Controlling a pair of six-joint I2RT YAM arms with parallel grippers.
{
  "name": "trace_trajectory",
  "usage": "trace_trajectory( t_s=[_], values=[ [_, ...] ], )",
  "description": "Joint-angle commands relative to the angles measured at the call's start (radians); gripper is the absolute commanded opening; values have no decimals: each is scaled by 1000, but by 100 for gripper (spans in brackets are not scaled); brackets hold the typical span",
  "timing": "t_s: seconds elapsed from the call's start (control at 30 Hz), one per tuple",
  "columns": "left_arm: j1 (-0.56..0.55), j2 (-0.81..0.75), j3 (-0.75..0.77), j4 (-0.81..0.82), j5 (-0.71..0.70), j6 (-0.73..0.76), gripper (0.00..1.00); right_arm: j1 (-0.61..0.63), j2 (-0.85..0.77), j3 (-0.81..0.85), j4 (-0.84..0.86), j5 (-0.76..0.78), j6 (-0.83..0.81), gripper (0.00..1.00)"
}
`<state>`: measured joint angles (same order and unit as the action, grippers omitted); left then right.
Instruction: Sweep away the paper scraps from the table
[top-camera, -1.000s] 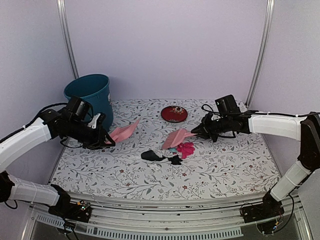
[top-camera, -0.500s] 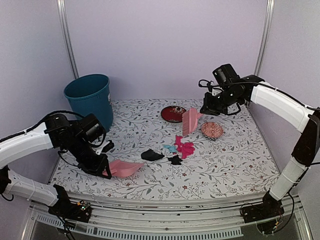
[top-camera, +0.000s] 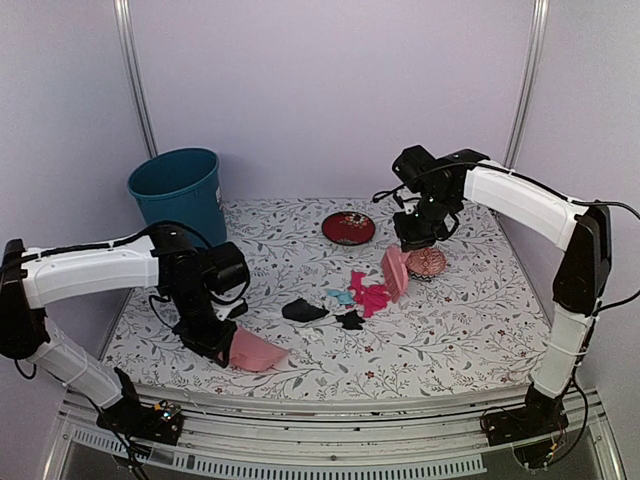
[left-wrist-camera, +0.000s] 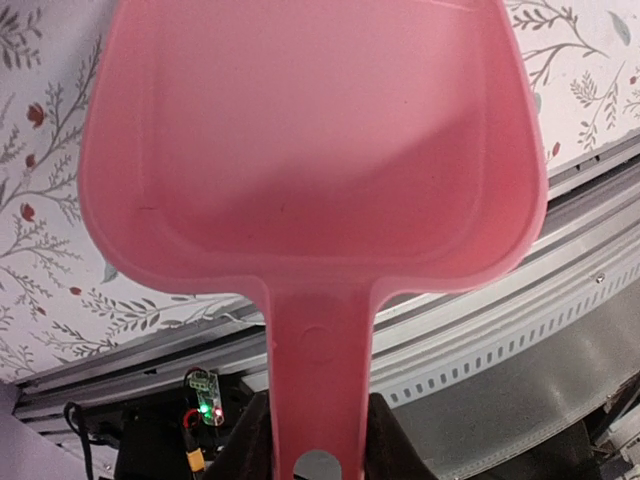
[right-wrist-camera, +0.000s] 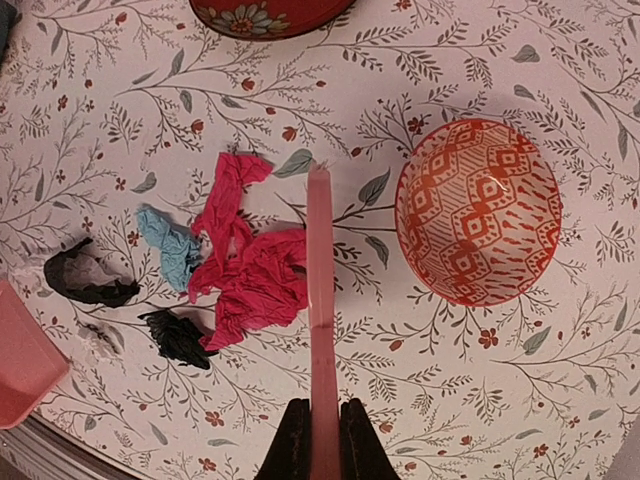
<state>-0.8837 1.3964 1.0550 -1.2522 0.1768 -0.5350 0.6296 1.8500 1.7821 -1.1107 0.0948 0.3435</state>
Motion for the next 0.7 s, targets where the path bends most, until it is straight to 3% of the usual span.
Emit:
trace_trajectory(
  t_s=[0.0, 0.33, 0.67],
  values=[
    [31, 100, 51, 87, -55, 100, 4, 34, 84, 22, 6, -48, -78, 2],
    [46, 336, 211, 222, -78, 301, 4, 138, 252, 192, 71, -222, -185, 2],
    [39, 421, 298, 322, -99, 322, 4, 186, 229, 224, 75, -346, -189, 2]
  ],
)
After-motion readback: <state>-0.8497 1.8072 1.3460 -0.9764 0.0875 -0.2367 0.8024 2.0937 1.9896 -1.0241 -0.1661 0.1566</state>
